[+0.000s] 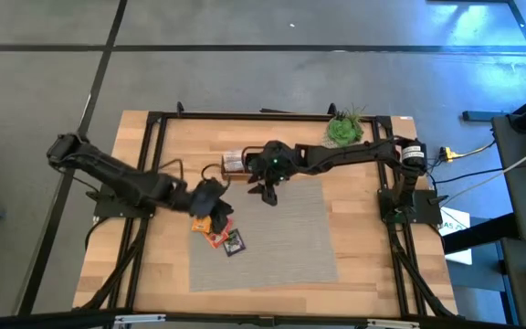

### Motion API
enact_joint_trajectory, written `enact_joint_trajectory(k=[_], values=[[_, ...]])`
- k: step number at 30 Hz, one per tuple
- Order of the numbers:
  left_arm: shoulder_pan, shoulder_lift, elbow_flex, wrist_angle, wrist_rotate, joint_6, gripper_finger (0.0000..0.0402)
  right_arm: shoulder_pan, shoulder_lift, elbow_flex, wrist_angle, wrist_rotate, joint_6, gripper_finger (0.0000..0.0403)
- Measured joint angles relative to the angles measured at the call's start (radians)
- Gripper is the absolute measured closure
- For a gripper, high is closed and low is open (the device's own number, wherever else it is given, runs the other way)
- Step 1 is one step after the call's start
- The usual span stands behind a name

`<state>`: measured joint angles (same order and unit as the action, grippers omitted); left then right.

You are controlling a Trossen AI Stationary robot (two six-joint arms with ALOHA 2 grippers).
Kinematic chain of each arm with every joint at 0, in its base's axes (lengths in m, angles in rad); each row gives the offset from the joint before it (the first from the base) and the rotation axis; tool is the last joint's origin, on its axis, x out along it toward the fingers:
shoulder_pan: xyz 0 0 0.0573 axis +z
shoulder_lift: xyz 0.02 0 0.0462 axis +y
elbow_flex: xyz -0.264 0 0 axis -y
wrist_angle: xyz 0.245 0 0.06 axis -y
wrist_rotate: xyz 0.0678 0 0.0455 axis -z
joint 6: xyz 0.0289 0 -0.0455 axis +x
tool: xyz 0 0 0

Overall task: Pick & Place Tea
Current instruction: Put the blue tea bag into the middle section of the wooden organizer

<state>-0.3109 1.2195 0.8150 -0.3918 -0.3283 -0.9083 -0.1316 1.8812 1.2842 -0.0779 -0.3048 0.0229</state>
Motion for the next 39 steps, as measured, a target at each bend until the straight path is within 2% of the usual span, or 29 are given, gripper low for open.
enact_joint_trajectory(k=[4, 7, 9, 12, 17, 21, 24, 29, 35, 39], values=[[-0.132, 0.037, 0.0, 0.125, -0.234, -0.128, 0.0329, 0.021, 0.0, 0.0, -0.005, -0.021, 0.003, 0.0226], [-0.214, 0.098, 0.0, 0.271, -0.404, -0.141, 0.0329, 0.049, 0.0, 0.0, -0.008, -0.059, 0.025, 0.0226], [-0.251, 0.15, 0.0, 0.377, -0.462, -0.123, 0.0329, 0.073, 0.0, 0.0, -0.016, -0.066, 0.031, 0.0226], [-0.289, 0.245, 0.0, 0.534, -0.498, -0.116, 0.0329, 0.106, 0.0, 0.0, -0.023, -0.065, 0.045, 0.0226], [-0.317, 0.415, 0.001, 0.737, -0.519, -0.112, 0.0329, 0.142, 0.0, 0.0, -0.023, -0.064, 0.056, 0.0226], [-0.318, 0.511, 0.001, 0.754, -0.51, -0.214, 0.0329, 0.147, 0.0, 0.0, -0.035, -0.047, 0.147, 0.0226], [-0.317, 0.555, 0.001, 0.754, -0.483, -0.244, 0.0329, 0.145, 0.0, 0.0, -0.071, -0.039, 0.151, 0.0226], [-0.31, 0.582, 0.001, 0.722, -0.45, -0.249, 0.0329, 0.142, 0.011, 0.0, -0.082, 0.042, 0.153, 0.0226], [-0.31, 0.581, 0.002, 0.64, -0.408, -0.252, 0.0329, 0.142, 0.064, 0.0, -0.064, 0.049, 0.156, 0.0226], [-0.309, 0.555, 0.002, 0.52, -0.291, -0.32, 0.0329, 0.142, 0.079, 0.0, -0.079, 0.049, 0.156, 0.0226]])
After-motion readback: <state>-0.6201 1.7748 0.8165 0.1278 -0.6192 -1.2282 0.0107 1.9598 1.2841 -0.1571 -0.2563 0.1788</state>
